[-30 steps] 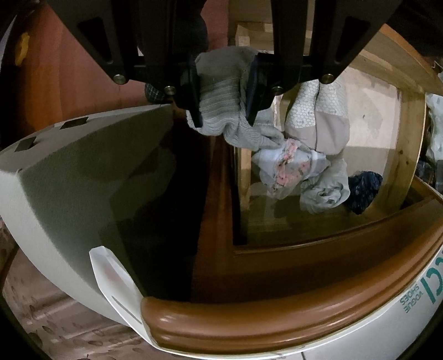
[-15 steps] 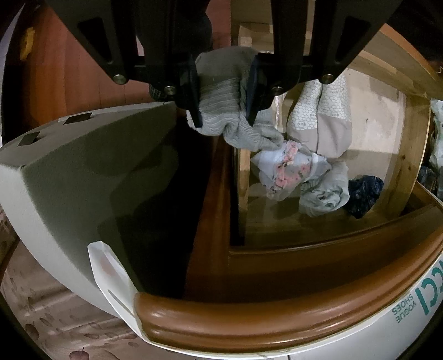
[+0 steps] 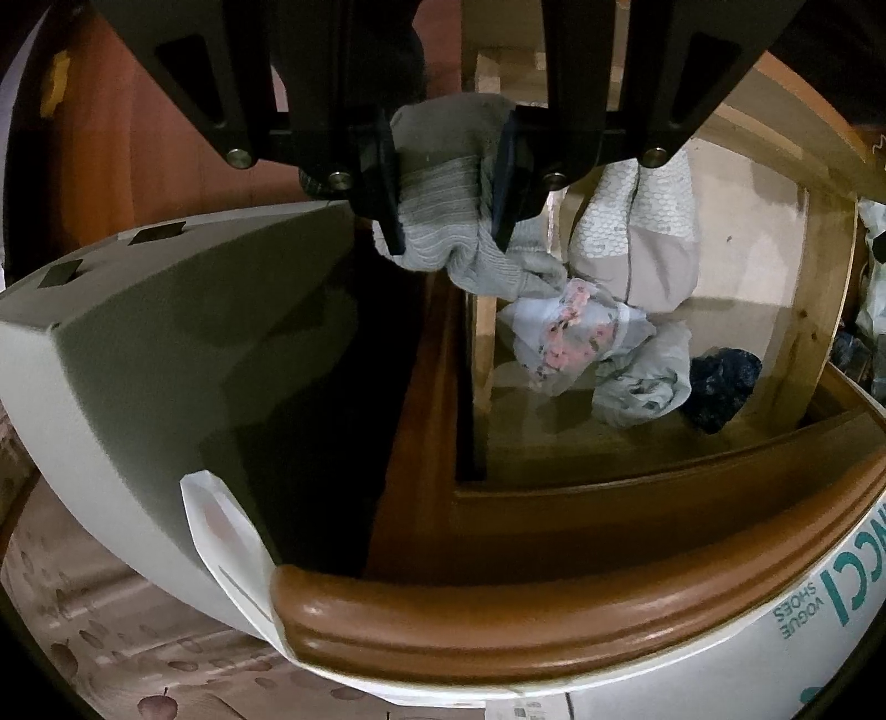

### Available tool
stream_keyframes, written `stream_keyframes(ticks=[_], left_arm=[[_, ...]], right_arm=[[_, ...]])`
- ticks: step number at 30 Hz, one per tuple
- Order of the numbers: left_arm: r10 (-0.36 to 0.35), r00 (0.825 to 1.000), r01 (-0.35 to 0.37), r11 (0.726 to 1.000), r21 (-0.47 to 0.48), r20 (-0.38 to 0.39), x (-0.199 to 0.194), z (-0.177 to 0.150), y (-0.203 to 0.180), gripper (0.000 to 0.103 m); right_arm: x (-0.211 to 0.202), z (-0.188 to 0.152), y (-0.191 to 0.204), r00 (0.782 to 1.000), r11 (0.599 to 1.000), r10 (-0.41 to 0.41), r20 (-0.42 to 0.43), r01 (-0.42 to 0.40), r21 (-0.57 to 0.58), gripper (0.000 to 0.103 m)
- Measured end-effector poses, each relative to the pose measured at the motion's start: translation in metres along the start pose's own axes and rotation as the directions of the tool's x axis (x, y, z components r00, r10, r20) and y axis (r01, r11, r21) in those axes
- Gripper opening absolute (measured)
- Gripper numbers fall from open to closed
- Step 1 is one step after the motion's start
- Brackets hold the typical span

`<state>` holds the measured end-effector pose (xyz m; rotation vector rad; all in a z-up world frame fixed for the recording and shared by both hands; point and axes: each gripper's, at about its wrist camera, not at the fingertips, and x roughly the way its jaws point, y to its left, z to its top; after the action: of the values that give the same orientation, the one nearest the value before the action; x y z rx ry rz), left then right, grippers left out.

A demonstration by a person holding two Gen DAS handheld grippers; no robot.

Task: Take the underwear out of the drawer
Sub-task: 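Move the left tool back over the open drawer, then carry the grey striped sock bundle into the shoe box and open the right tool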

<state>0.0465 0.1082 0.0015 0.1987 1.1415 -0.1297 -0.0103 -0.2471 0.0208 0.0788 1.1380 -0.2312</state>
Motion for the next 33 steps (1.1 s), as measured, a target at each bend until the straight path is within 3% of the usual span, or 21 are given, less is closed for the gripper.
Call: stream_keyframes(ticks=[3,12,21,33], left_arm=[[-0.026,0.999,0.025,0.999,-0.035,-0.023,0.004,0.0,0.007,0.086],[-0.004,0.999,-0.001,0.996,-0.092,-0.052,0.01,0.001,0.019,0.086],[0.001,0.998,-0.007,0.994,-0.11,-0.056,0.011,0.001,0.022,0.086],[0.0,0.998,-0.006,0.994,-0.111,-0.055,0.011,0.002,0.023,0.086]], right_arm=[[-0.006,0.002,0.001,1.0,1.0,0.004,0.01,-0.003,-0.007,0.029],[-0.046,0.013,-0.007,0.998,0.999,0.05,0.027,-0.05,0.009,0.029],[-0.132,0.054,0.0,0.989,0.994,0.057,0.138,-0.043,-0.102,0.029],[-0.243,0.127,0.017,0.944,0.979,0.101,0.315,-0.037,-0.202,0.029]])
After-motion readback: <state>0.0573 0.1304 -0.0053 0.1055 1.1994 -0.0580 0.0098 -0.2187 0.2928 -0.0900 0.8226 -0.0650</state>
